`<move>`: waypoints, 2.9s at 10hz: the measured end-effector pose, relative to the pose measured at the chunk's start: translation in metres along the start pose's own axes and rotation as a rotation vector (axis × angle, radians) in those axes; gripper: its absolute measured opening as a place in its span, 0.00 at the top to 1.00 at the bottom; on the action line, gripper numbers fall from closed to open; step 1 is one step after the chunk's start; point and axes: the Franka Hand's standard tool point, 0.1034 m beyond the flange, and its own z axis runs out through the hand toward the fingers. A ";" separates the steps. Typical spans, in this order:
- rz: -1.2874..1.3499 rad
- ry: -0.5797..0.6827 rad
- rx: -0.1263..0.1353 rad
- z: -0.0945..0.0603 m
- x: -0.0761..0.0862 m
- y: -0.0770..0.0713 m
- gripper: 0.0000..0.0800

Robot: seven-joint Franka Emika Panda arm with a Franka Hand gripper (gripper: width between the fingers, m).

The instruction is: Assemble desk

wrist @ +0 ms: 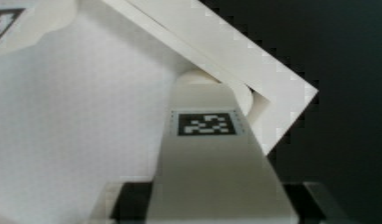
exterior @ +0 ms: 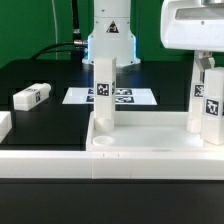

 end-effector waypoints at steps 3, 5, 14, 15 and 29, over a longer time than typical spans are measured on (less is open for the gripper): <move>0.143 0.002 0.004 0.000 0.000 -0.001 0.64; 0.135 0.003 0.001 0.001 0.000 0.000 0.42; -0.583 0.012 -0.042 0.002 -0.001 0.002 0.19; -0.703 0.016 -0.043 0.000 0.002 0.001 0.19; -1.088 0.045 -0.054 -0.007 0.016 -0.008 0.64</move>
Offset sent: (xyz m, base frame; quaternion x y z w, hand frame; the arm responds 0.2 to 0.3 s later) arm 0.0000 0.0000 0.0000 0.0000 0.0000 0.1296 0.9916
